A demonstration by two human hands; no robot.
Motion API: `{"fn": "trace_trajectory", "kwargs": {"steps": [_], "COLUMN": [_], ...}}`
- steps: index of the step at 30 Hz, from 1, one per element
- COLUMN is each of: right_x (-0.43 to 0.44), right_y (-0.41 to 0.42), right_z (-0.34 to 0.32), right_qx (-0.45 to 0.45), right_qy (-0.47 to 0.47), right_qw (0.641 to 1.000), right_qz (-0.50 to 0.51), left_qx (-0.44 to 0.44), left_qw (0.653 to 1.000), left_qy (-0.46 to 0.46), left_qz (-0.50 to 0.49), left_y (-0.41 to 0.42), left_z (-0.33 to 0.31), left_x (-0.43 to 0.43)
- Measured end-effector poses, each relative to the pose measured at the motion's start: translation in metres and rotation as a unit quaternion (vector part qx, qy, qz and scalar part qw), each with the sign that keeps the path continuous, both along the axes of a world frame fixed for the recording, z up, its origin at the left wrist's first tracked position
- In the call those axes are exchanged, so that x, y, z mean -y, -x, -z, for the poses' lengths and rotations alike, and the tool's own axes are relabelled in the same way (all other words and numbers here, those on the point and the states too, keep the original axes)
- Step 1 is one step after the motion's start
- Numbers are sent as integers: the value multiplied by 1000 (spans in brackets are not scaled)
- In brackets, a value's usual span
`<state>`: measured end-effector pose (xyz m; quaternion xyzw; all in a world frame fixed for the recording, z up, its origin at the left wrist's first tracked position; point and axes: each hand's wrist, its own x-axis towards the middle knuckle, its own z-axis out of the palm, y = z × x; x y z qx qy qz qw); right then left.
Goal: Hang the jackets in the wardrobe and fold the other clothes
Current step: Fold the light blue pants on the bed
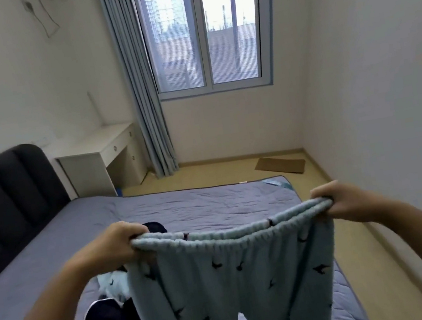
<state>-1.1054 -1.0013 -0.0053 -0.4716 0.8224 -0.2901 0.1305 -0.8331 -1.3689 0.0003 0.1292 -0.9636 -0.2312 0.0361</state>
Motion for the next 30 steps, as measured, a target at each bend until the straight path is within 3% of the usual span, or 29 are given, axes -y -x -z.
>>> {"fn": "trace_trajectory", "kwargs": {"steps": [2,5,8,10,13,16,21,27,30], "right_x": [-7,22,64,81,99,109,107,88,79], "right_y": [8,12,-3,-17,-53,-90,-111,-108,-106], "right_z": [-18,-17,-1,13,26,31,31,34,34], "right_qx": [153,337,354,366,322,267,164,204,193], "right_qy": [131,255,336,372,386,375,354,290,251], "right_qw": [979,904,834,799,820,862,907,932,947], "right_qz": [-9,71,257,298,273,213,157,71,50], "left_qx": [-68,-156,-250,-306,-318,-304,-292,-225,-220], "left_qw": [980,899,828,790,766,798,878,915,952], "left_qy": [-188,-396,-412,-419,-467,-471,-356,-331,-212], "left_qz": [-10,-107,-289,-327,-306,-222,-134,-41,14], "left_y": [-4,18,50,64,74,81,79,66,63], "left_z": [-19,-19,-2,10,23,27,27,23,14], "left_x": [10,10,-18,-46,-93,-132,-151,-144,-137]}}
